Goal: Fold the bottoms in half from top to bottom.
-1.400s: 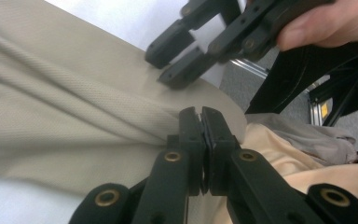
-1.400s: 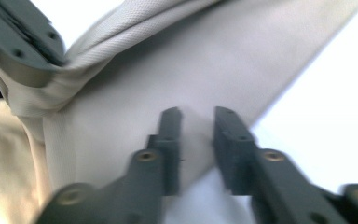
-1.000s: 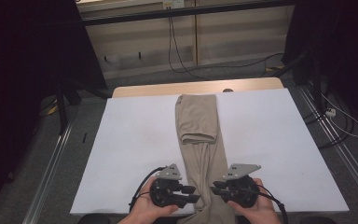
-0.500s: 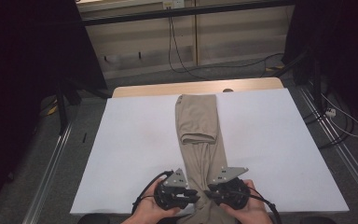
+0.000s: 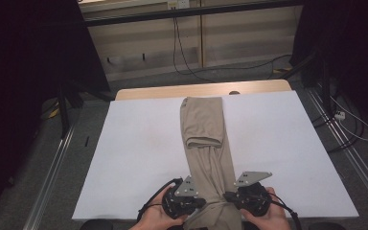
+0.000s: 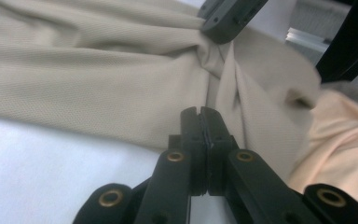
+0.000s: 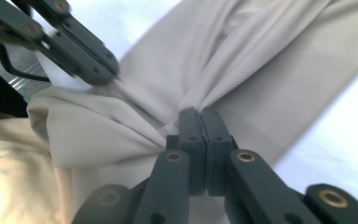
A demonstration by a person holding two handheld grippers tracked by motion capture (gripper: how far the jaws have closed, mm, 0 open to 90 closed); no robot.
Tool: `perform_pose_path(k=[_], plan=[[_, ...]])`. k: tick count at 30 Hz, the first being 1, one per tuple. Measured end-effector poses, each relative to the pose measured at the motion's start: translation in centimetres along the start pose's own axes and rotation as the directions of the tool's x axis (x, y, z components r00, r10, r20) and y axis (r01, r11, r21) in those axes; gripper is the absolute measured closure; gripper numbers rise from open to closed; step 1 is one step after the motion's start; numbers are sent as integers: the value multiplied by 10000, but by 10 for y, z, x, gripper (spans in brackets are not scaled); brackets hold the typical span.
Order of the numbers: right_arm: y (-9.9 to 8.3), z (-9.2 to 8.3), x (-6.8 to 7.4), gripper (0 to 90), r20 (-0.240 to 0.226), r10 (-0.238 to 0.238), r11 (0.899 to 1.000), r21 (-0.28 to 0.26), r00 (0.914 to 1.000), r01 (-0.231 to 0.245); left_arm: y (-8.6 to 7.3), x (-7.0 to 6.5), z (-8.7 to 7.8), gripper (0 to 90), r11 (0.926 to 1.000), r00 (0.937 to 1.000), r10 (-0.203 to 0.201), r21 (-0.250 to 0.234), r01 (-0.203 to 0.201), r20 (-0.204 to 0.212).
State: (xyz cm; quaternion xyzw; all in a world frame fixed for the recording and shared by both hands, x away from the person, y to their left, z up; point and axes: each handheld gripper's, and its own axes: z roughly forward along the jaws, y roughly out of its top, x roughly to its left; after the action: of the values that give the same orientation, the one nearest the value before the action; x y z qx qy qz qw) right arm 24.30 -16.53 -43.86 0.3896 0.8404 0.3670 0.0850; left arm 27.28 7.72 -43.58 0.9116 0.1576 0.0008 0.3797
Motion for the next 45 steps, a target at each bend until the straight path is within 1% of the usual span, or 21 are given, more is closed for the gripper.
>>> perform_pose_path(k=[4, 8, 9, 12, 16, 18, 19, 21, 25, 29, 30, 32, 33, 35, 38, 39, 41, 42, 43, 44, 45], plan=[[-8, -9, -1, 898, 212, 15, 10000, 37, 9998, -16, 0, 0, 1, 898, 9997, 9997, -232, -13, 232, 81], [-16, -20, -5, 900, 473, 168, 9998, -75, 9987, -165, 3, -2, 8, 898, 9997, 9996, -128, 217, 122, 240], [-18, -23, -5, 900, 562, 208, 9997, -99, 9982, -202, 4, -2, 9, 898, 9995, 9996, 70, 319, -78, 269], [-24, -30, -9, 900, 911, 170, 9998, 66, 9957, -177, 5, -5, 12, 898, 9997, 9993, -36, 231, 27, 368], [-30, -27, -10, 893, 651, 282, 9985, 460, 9975, -312, 1, -7, 9, 898, 9994, 9989, 7, 351, -24, 476], [-30, -26, -9, 789, 432, 375, 9976, 570, 9984, -399, -1, -8, 4, 898, 9979, 9992, 193, 619, -214, 353], [-30, -27, -10, 767, 445, 414, 9978, 495, 9982, -436, -2, -8, 3, 898, 9984, 9994, -36, 563, 17, 343], [-25, -26, -15, 736, 347, 540, 9984, 177, 9979, -546, -4, -4, 3, 896, 9981, 9946, -569, 293, 546, 872], [3, -18, -36, 802, 599, 495, 9970, -629, 9970, -457, -4, 1, 4, 873, 9970, 9925, -764, 159, 753, 954], [43, 4, -68, 849, 943, 376, 9938, -1077, 9948, -274, -1, 5, 5, 818, 9986, 9959, -511, -63, 517, 743], [49, 11, -74, 848, 985, 414, 9946, -988, 9943, -316, -1, 5, 7, 809, 9990, 9967, -433, -36, 437, 689], [61, 32, -86, 827, 1528, 152, 9983, -582, 9881, -63, -4, 5, 11, 808, 9996, 9975, -216, 203, 203, 671], [65, 43, -93, 821, 1350, 325, 9984, -501, 9903, -259, -5, 4, 13, 805, 9994, 9970, -342, -11, 343, 695], [67, 58, -98, 776, 1644, 321, 9995, -42, 9859, -319, -4, 5, 13, 805, 9993, 9965, -379, -4, 381, 743], [67, 60, -102, 751, 1302, 666, 9976, -295, 9892, -632, -5, 6, 12, 805, 9991, 9962, -416, 41, 414, 768], [67, 60, -101, 749, 1439, 527, 9984, -265, 9882, -494, -5, 6, 12, 805, 9992, 9963, -387, 56, 384, 762], [65, 62, -101, 738, 1153, 714, 9972, -307, 9908, -683, -5, 5, 12, 805, 9990, 9965, -457, 7, 457, 700], [64, 62, -101, 782, 1233, 668, 9974, -360, 9901, -628, -5, 4, 13, 805, 9990, 9967, -435, -28, 438, 684], [65, 62, -99, 882, 1277, 507, 9985, -268, 9905, -477, -5, 3, 13, 805, 9989, 9969, -466, -56, 470, 636], [65, 61, -97, 900, 1346, 506, 9986, -244, 9896, -477, -5, 4, 12, 805, 9996, 9977, -263, 87, 258, 621], [65, 59, -96, 900, 1672, 572, 9983, -219, 9843, -543, -6, 3, 13, 805, 9991, 9976, -408, -66, 413, 567]])
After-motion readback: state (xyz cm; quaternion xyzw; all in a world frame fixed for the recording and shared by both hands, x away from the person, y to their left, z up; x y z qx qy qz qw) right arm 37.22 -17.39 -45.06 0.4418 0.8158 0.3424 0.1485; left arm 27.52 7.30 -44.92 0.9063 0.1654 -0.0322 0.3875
